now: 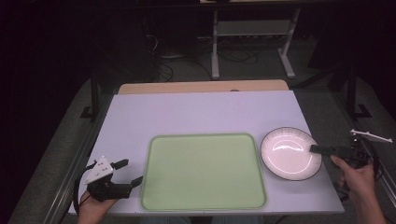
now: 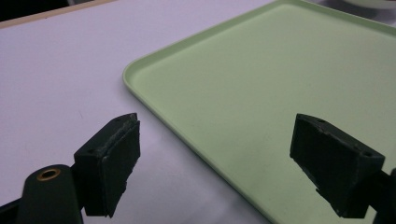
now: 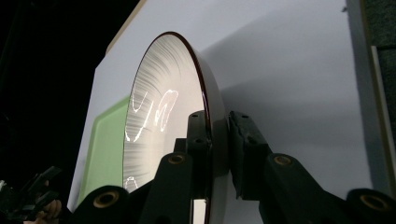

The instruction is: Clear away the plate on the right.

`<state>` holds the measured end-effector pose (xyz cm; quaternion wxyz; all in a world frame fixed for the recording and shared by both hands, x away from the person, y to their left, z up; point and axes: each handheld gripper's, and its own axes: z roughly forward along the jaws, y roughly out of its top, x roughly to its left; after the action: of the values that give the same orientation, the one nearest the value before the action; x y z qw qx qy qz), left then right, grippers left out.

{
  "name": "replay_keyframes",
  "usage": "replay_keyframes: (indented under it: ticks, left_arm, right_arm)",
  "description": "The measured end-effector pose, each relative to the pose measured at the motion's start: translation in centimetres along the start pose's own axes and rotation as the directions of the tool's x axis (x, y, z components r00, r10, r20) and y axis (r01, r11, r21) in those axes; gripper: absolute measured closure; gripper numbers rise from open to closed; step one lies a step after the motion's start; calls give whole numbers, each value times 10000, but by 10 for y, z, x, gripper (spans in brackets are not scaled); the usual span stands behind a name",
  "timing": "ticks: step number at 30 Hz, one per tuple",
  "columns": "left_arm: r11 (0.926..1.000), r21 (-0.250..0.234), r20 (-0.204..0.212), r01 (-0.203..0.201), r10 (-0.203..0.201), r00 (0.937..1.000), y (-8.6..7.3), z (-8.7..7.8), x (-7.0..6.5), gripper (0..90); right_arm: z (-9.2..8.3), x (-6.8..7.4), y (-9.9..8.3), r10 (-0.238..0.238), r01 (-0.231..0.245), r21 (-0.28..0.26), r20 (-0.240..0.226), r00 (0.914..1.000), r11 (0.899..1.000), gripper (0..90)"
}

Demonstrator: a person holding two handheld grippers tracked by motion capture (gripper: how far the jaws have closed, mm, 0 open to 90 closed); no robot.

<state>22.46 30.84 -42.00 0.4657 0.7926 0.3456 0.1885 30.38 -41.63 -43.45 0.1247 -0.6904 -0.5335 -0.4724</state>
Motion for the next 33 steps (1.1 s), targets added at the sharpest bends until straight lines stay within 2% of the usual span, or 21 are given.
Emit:
replay_keyframes:
  ticks: [5, 13, 19, 20, 21, 22, 33]
  left_arm:
    - [10000, -30, -35, 39, -39, 10000, 0, -1, 0, 159]
    - [10000, -53, -43, 42, -42, 10000, 0, -2, 1, 159]
    - [9999, -73, -62, 69, -69, 10000, 0, -2, 2, 159]
    - [9999, -85, -69, 69, -70, 10000, 0, -2, 2, 159]
    - [9999, -85, -69, 69, -70, 10000, 0, -2, 2, 159]
    - [10000, -78, -70, 50, -51, 10000, 0, -2, 2, 159]
    - [9999, -131, -101, 82, -84, 9999, 0, -3, 2, 159]
  right_arm:
    - [-2, 10, 2, -181, 181, -30, -117, 9998, 9998, 781]
    - [-4, 31, 3, -401, 401, -8, -832, 9957, 9992, 781]
    - [-4, 46, 4, -727, 735, 66, -881, 9935, 9973, 780]
    - [-3, 52, 5, -944, 951, 43, -847, 9919, 9955, 780]
    - [-3, 52, 5, -944, 951, 43, -847, 9919, 9955, 780]
    - [-1, 59, 5, -1082, 1091, 60, -853, 9905, 9940, 779]
    - [10, 88, 4, -1491, 1535, 309, -1150, 9821, 9877, 777]
